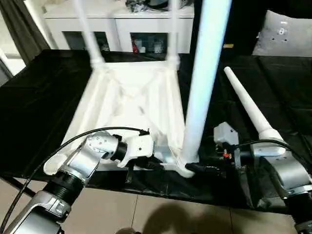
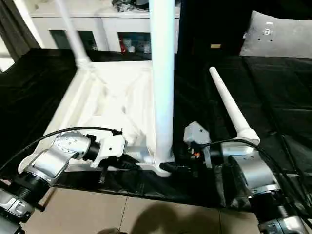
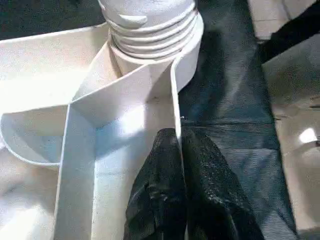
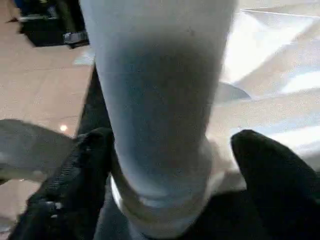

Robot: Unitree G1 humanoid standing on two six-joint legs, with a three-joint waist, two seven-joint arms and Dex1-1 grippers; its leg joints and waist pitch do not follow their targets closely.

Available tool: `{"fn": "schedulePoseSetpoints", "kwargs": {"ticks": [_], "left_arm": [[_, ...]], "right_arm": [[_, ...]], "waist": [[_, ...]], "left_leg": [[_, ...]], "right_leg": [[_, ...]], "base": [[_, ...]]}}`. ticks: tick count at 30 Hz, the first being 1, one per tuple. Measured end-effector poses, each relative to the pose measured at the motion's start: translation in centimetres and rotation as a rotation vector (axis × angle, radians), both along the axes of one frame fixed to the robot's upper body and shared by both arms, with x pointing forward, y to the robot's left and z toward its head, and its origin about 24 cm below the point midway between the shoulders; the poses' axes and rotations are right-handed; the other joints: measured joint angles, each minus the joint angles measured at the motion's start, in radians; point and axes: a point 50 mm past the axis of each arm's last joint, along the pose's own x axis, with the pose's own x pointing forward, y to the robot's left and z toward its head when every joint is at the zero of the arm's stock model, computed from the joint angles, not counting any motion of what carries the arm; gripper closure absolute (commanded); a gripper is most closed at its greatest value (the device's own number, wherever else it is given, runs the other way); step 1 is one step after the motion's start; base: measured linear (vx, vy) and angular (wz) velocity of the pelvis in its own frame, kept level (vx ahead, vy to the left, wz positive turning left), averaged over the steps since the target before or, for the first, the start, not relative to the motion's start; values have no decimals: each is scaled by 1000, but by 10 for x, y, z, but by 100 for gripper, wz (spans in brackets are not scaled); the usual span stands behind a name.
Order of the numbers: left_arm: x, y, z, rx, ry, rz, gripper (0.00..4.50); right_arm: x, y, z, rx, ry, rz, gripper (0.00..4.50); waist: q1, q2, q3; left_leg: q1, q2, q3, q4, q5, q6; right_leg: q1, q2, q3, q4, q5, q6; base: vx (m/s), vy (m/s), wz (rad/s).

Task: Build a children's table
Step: Rotate leg to tighten

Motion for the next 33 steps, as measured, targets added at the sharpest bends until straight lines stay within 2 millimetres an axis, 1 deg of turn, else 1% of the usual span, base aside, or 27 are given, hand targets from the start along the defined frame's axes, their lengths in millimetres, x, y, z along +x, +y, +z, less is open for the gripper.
{"fn": "schedulePoseSetpoints", "kwargs": {"ticks": [1,5,6,9,12,17,18,19,21,23,24,25,27,28,31,33], "left_arm": [[0,-1,0,-2,0,-7,450],[-1,-3,-1,-5,-2,-19,450],[-1,-3,-1,-6,-2,-22,450],[-1,-3,-1,-10,2,-25,450],[-1,-2,-2,-13,5,-26,450],[-3,-1,-3,-29,39,-4,450],[-4,-2,-3,-37,47,15,450],[-5,0,-5,-43,61,56,450],[-3,2,-7,-47,66,119,450],[-1,1,-9,-66,72,217,450],[1,0,-11,-80,71,279,450],[5,-3,-12,-93,73,358,450],[8,-10,-13,-119,78,464,450],[9,-17,-14,-139,79,514,450],[11,-28,-13,-152,63,626,450],[13,-36,-13,-160,47,681,450]], "right_arm": [[-1,2,-2,1,9,6,88],[-3,5,-5,-2,27,33,102],[-3,5,-5,-2,29,35,128],[-4,6,-5,0,39,48,140],[-4,5,-6,7,49,49,170],[-8,6,-9,39,68,23,182],[-9,9,-10,57,71,5,182],[-9,12,-13,77,76,-37,183],[-6,15,-16,89,70,-107,183],[0,20,-20,105,59,-213,183],[5,23,-22,120,51,-294,183],[12,28,-25,141,44,-402,183],[24,35,-27,158,35,-545,183],[29,37,-27,165,32,-617,183],[40,46,-27,173,23,-753,183],[46,49,-26,155,0,-814,183]], "waist": [[0,0,0],[-3,0,0],[-4,-1,0],[-4,-1,0],[-4,-1,0],[-4,-3,-1],[-6,-4,-2],[-9,-7,-4],[-14,-9,-5],[-35,-10,-5],[-48,-11,-4],[-69,-11,-4],[-97,-12,-3],[-115,-12,-2],[-135,-10,-3],[-140,-9,-3]], "left_leg": [[0,0,0,0,0,0],[0,0,1,0,0,-1],[0,0,2,0,0,-1],[0,0,2,0,0,0],[0,0,2,0,0,0],[0,1,3,0,0,1],[0,1,3,-1,1,1],[1,1,4,-1,1,1],[2,2,5,-1,-2,-4],[5,2,7,-1,-2,-5],[7,2,7,0,-1,-6],[9,2,7,0,-1,-7],[9,1,6,1,0,-8],[9,1,4,2,0,-8],[10,1,4,1,0,-7],[9,0,3,0,0,-7]], "right_leg": [[0,0,0,0,0,0],[0,0,1,0,0,0],[0,0,1,0,0,0],[0,0,1,0,0,1],[0,0,1,1,0,1],[0,0,1,1,-1,1],[0,0,2,1,-1,1],[1,0,2,1,-1,2],[1,0,2,1,-3,6],[3,0,3,1,-3,7],[4,0,3,0,-3,7],[5,0,2,-1,-3,7],[3,-1,0,-3,-4,7],[4,-1,-2,-6,-4,7],[3,-1,-3,-9,-4,7],[2,-1,-3,-9,-4,7]], "base": [[0,0,0],[0,0,0],[0,0,0],[0,0,0],[0,0,0],[0,0,0],[0,0,0],[0,0,0],[0,0,0],[0,0,0],[0,0,0],[-50,16,-14],[-48,20,-17],[0,0,0],[0,0,0],[0,0,0]]}}
